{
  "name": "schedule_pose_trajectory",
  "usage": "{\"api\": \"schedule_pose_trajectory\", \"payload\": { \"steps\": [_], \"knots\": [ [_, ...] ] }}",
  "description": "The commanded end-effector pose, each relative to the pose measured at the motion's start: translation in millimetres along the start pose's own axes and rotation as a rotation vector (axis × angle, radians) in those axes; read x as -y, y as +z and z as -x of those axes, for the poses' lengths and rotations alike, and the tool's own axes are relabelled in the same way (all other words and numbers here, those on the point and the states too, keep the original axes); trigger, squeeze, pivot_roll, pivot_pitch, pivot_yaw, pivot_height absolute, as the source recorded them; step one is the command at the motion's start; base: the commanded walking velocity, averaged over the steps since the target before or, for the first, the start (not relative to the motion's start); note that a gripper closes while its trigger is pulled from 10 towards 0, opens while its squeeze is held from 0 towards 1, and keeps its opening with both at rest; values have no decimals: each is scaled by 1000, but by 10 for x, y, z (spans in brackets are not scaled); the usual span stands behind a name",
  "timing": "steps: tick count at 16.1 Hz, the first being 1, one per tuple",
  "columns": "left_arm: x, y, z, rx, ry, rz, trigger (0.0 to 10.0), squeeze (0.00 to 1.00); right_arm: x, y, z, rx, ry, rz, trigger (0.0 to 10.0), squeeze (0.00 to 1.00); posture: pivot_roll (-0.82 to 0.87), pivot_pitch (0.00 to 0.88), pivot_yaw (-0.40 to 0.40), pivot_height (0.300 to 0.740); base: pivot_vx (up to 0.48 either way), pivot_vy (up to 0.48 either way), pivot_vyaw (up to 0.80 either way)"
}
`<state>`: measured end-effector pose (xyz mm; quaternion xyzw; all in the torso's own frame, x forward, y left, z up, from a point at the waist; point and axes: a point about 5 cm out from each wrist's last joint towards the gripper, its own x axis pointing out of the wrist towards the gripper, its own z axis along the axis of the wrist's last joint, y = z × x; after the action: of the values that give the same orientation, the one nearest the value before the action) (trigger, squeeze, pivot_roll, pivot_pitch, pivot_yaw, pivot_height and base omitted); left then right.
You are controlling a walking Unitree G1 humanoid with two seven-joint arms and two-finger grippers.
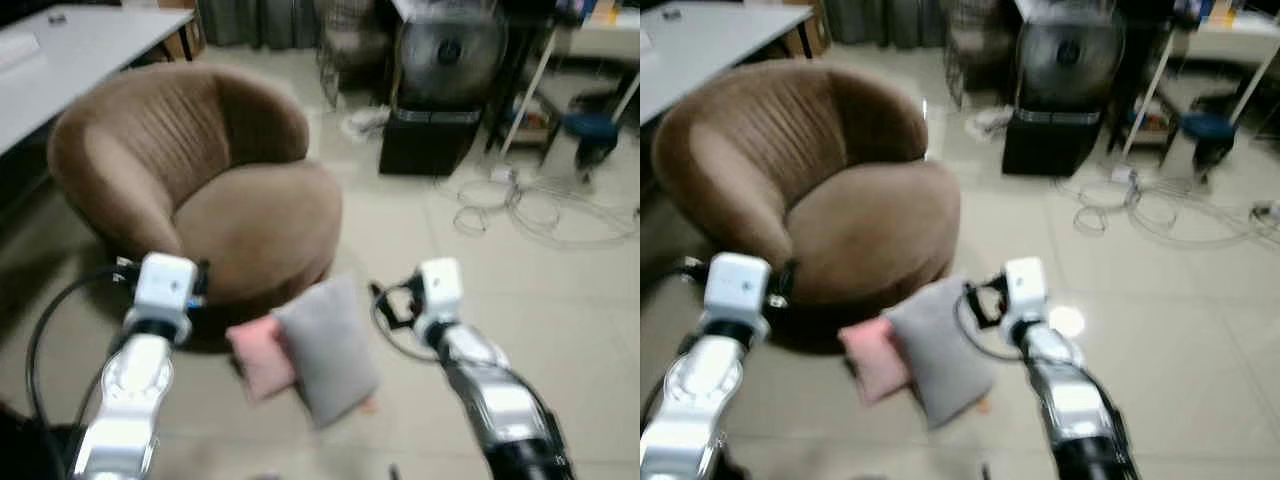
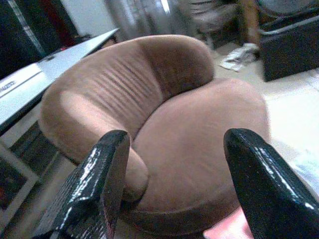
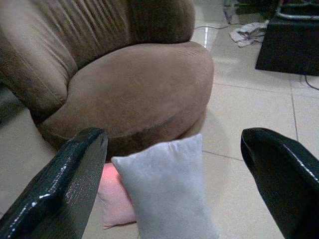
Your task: Move the pillow to the sofa from floor
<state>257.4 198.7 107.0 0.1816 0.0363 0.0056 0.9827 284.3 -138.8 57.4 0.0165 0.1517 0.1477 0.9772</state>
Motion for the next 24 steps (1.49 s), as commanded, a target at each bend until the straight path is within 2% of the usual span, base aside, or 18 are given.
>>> {"api": "schedule_pose_trajectory", "payload": {
  "steps": [1,4,6,11,13,15,24],
  "knots": [
    [-22,16,-1,12,0,-41,10000,0,2,43,-12,14,-3,-2,10000,0,85,0,28,740,0,-480,0],
    [-9,10,0,13,-2,-44,10000,0,1,46,-8,14,-1,7,10000,0,83,0,27,740,0,-447,0],
    [-20,-3,6,7,26,-2,10000,0,7,45,-4,14,-1,10,10000,0,81,0,27,740,0,0,0],
    [-30,-6,0,6,26,14,10000,0,10,45,-6,12,-4,10,10000,0,81,0,23,740,0,0,-91],
    [-33,-15,3,5,26,24,10000,0,11,49,-10,12,-2,14,10000,0,82,0,22,740,247,0,-712],
    [-17,-63,27,-9,14,29,10000,0,-6,55,-21,14,15,45,10000,0,80,0,24,740,279,0,0],
    [4,-191,101,-48,-25,34,10000,0,-2,61,-58,13,33,80,10000,0,83,0,26,740,292,0,0]
  ]
}}
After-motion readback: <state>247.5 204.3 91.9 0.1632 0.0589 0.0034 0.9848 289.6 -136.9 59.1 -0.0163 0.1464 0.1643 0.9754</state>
